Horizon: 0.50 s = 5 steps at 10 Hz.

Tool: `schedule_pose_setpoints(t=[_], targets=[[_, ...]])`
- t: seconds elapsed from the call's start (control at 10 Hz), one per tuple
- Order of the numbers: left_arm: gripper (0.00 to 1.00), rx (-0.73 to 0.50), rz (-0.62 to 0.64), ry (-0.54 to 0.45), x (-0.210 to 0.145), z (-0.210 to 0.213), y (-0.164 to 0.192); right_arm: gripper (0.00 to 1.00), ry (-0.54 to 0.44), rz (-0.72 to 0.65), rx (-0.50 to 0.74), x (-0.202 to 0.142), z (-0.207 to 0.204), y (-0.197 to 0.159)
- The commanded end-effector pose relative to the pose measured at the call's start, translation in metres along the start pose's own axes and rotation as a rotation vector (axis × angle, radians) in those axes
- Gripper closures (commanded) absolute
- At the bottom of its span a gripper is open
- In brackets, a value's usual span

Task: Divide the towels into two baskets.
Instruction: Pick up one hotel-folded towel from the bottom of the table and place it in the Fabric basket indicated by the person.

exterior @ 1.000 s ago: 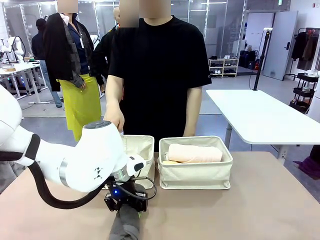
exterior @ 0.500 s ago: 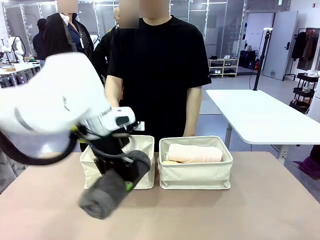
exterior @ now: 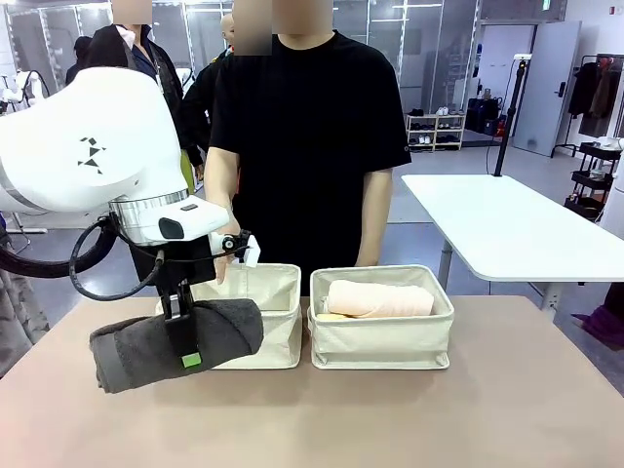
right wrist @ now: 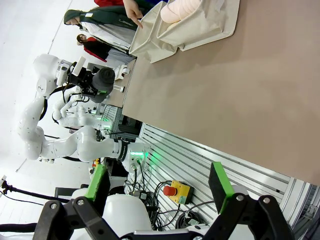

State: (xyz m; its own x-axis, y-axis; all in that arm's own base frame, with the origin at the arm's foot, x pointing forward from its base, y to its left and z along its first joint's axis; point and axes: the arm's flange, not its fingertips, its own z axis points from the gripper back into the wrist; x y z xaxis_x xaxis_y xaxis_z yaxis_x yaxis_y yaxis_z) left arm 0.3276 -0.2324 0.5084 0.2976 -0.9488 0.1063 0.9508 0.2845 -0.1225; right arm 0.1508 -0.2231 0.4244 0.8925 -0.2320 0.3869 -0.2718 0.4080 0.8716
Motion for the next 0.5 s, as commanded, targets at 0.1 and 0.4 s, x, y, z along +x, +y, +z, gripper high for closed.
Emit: schedule_pose_setpoints(t=[0.1,0.4], targets=[[0.74,-0.003,0.113,-0.004,0.003,0.003,-0.009,0.00,-0.005,0.013,0.005,0.000,0.001,0.003],[0.69,0.173,-0.022,-0.031,0.010,0.007,0.011,0.00,-0.005,0.013,0.005,0.000,0.001,0.003]])
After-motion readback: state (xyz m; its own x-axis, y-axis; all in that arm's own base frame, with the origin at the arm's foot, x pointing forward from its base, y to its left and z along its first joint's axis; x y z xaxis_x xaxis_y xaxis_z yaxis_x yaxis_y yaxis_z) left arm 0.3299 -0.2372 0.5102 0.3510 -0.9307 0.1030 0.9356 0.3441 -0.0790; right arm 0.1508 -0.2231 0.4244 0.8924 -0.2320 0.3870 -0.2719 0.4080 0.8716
